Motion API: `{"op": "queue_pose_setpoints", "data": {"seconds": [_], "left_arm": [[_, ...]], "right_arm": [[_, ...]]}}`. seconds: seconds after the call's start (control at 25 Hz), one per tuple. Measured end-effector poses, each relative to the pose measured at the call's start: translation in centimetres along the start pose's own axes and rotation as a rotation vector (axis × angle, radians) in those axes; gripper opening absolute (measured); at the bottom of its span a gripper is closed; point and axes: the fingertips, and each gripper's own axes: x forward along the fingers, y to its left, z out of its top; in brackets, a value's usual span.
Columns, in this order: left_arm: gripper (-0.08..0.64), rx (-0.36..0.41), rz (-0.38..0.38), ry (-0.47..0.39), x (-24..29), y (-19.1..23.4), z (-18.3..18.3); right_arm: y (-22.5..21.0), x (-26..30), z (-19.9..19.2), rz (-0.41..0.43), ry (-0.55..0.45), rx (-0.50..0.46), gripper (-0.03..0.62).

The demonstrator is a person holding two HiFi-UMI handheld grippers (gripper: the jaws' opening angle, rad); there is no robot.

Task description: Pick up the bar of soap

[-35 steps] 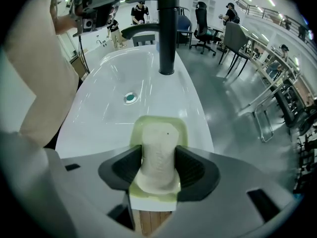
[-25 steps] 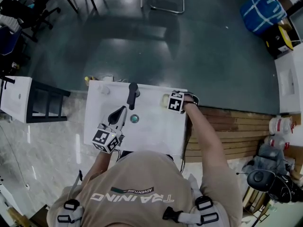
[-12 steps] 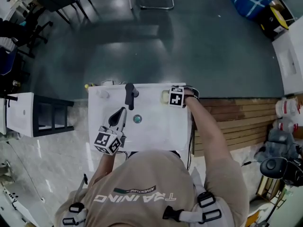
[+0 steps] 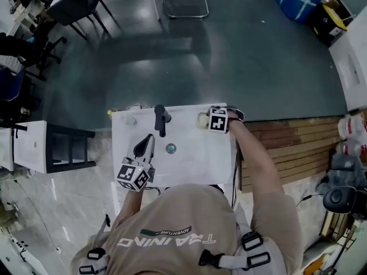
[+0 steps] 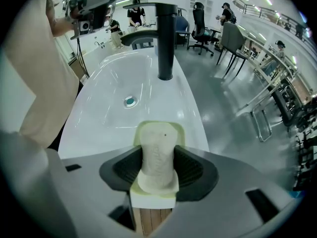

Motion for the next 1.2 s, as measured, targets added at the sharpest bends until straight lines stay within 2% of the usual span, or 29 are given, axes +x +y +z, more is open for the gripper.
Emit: {"op": "queue_pose_setpoints", "data": {"seconds": [0.08, 0.24, 0.32, 0.44, 0.6, 0.92, 1.2], "left_arm": [[-0.005, 0.002, -0.001, -0.001, 0.0, -0.1, -0.1], [-0.005, 0.006, -0.004, -0.016, -0.1, -0.2, 0.4], [-0.005, 0.011, -0.008, -0.025, -0.1, -0.2, 0.7], [-0.003, 0.018, -0.013, -0.032, -0.3, -0.3, 1.2], [-0.005, 0.037, -0.024, -0.039, -0.5, -0.3, 2.0], [-0.005, 0.069, -0.056, -0.035, -0.9, -0.9, 2.8], [-0.005, 0.109, -0.083, -0.04, -0.3, -1.6, 4.0]], "right_arm": [[0.2, -0.6, 0.3, -0.003, -0.031, 0.006, 0.198], [-0.4, -2.7, 0.7, -0.074, -0.095, 0.043, 0.198], [-0.3, -3.8, 1.5, -0.1, -0.167, 0.075, 0.198], [-0.9, -5.6, 2.0, -0.189, -0.252, 0.111, 0.198], [-0.1, -9.9, 3.8, -0.26, -0.36, 0.183, 0.198], [1.9, -16.3, 7.2, -0.424, -0.66, 0.325, 0.198], [3.9, -22.1, 9.0, -0.521, -0.846, 0.355, 0.198]]}}
